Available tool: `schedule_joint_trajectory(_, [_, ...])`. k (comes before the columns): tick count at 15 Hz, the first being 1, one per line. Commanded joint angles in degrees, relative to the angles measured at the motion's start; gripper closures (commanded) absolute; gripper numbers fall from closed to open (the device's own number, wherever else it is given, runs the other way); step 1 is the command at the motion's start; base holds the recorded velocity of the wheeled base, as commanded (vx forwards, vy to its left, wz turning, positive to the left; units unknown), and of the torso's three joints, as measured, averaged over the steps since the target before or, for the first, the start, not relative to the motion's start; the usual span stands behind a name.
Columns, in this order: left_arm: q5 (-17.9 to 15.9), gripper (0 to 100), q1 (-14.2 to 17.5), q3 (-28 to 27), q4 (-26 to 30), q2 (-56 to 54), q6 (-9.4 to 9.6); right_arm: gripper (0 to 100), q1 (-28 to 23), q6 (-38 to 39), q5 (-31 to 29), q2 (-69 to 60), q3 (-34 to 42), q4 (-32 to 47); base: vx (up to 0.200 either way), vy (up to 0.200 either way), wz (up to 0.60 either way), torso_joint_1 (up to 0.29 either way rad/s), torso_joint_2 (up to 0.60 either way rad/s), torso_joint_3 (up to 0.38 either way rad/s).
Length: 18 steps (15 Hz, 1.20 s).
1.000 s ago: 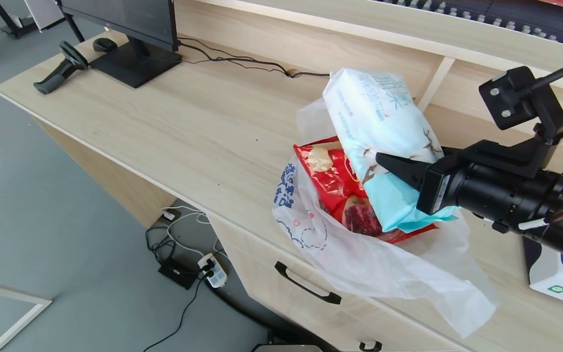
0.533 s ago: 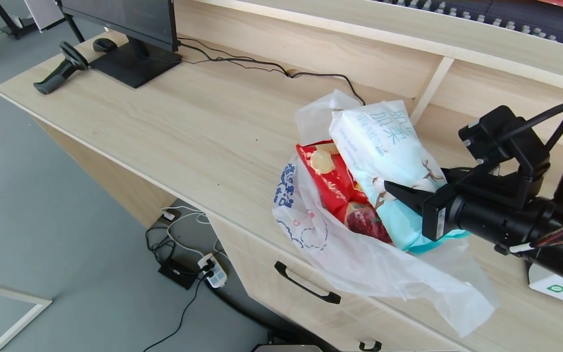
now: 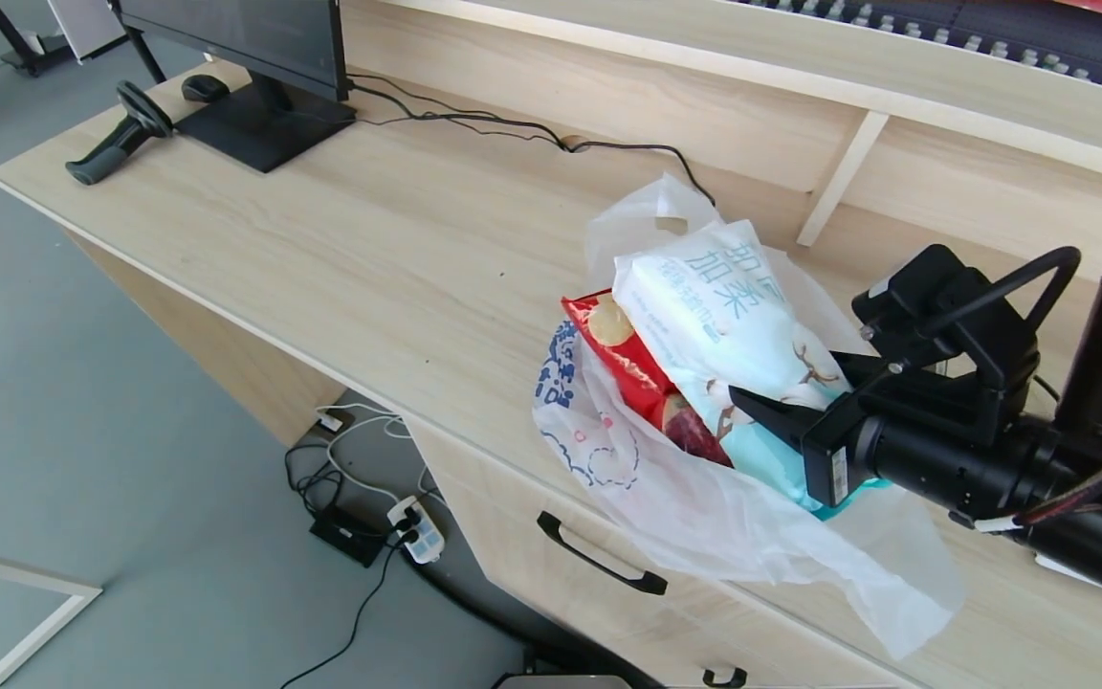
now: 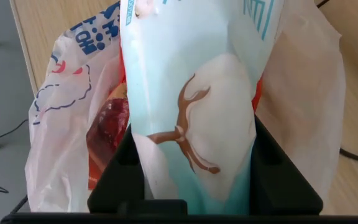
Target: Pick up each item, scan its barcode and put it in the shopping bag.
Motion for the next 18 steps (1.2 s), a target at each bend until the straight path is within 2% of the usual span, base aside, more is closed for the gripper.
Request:
schedule_joint_trajectory(1, [0.0,0,0.0,0.0,0.0,0.1,-0.01,100,0.2,0.1,0.0,0.1,0.1,-0.3,0.000,0.000,0.00,0.000,0.00,0.000])
schedule_joint_trajectory(3, [0.0,0,0.0,0.0,0.0,0.1,-0.01,100,0.2,2.0,0.0,1.3,0.5,-2.9,0.000,0.000,0.00,0.000,0.00,0.000])
schedule_joint_trajectory(4, [0.0,0,0.0,0.0,0.0,0.1,-0.01,0,0.0,2.0,0.0,1.4,0.7,-3.1,0.000,0.000,0.00,0.000,0.00,0.000])
schedule_joint_trajectory(7, [0.0,0,0.0,0.0,0.0,0.1,-0.10,0,-0.4,2.6,-0.3,1.1,1.8,-4.1,0.000,0.000,0.00,0.000,0.00,0.000])
schedule_joint_trajectory(11, [0.0,0,0.0,0.0,0.0,0.1,-0.10,0,0.2,2.4,-0.2,0.4,6.3,-10.4,0.000,0.000,0.00,0.000,0.00,0.000])
schedule_joint_trajectory(15, [0.0,0,0.0,0.0,0.0,0.1,-0.01,0,1.2,2.8,1.7,-0.9,6.2,-15.8,0.000,0.000,0.00,0.000,0.00,0.000])
schedule_joint_trajectory(18, [0.0,0,0.0,0.0,0.0,0.1,-0.01,0,1.5,3.9,2.8,-3.4,7.1,-16.6,0.000,0.000,0.00,0.000,0.00,0.000])
